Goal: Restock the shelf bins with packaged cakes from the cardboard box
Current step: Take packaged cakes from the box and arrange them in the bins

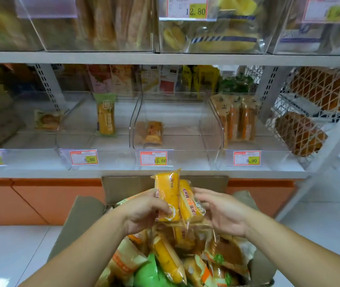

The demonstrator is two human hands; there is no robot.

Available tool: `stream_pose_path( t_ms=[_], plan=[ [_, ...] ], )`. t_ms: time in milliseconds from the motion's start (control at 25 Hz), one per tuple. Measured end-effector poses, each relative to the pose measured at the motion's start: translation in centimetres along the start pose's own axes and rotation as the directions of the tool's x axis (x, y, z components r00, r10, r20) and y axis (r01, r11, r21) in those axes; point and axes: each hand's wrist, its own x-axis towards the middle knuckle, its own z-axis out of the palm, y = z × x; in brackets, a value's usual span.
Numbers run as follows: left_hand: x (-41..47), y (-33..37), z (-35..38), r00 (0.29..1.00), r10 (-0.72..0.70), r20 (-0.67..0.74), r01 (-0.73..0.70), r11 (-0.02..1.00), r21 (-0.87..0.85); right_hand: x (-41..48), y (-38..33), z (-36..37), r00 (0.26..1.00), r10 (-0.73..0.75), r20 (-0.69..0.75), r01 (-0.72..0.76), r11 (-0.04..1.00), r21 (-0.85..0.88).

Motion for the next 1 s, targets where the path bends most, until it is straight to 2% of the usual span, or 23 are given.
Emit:
stream_pose_path(
  t_ms=[200, 280, 360, 480, 560, 680, 720, 840, 1000],
  plan=[
    [-3.6, 4.2, -1.0, 0.996, 0.081, 0.049, -0.083, 0.995, 0.049, -2.8, -3.1, 2.7, 0.988, -0.13, 0.078, 0.14, 0.98, -0.141],
    [-5.1, 6.5, -2.0, 0.992, 0.129, 0.018, -0.129, 0.991, 0.028, -2.9, -5.8, 3.9, 0.971, -0.222, 0.084, 0.231, 0.966, -0.119],
    [-5.7, 8.2, -3.8, 0.977, 0.206, -0.059, -0.205, 0.979, 0.021, -1.6, -8.9, 4.8, 0.947, -0.32, 0.019, 0.32, 0.94, -0.118],
    [-4.9, 10.2, -6.3, 0.924, 0.314, -0.216, -0.312, 0.949, 0.047, 4.4, -13.7, 5.5, 0.897, -0.411, -0.164, 0.371, 0.9, -0.228],
    [-3.8, 10.7, -7.4, 0.889, 0.35, -0.294, -0.352, 0.935, 0.049, 10.0, -15.8, 5.4, 0.841, -0.454, -0.294, 0.343, 0.868, -0.359],
    [-2.4, 11.0, -8.3, 0.886, 0.35, -0.304, -0.343, 0.936, 0.079, 17.9, -17.0, 4.2, 0.81, -0.422, -0.407, 0.12, 0.799, -0.589],
    [-2.0, 11.1, -8.6, 0.889, 0.348, -0.299, -0.338, 0.937, 0.087, 20.1, -17.0, 3.5, 0.812, -0.383, -0.439, 0.064, 0.808, -0.586],
    [-1.5, 11.6, -9.2, 0.894, 0.347, -0.282, -0.335, 0.938, 0.092, 24.2, -16.6, 2.3, 0.862, -0.262, -0.433, 0.04, 0.888, -0.459],
    [-1.8, 11.9, -9.8, 0.908, 0.338, -0.247, -0.321, 0.941, 0.109, 24.9, -17.0, 2.0, 0.903, -0.216, -0.372, 0.024, 0.889, -0.457]
  ],
)
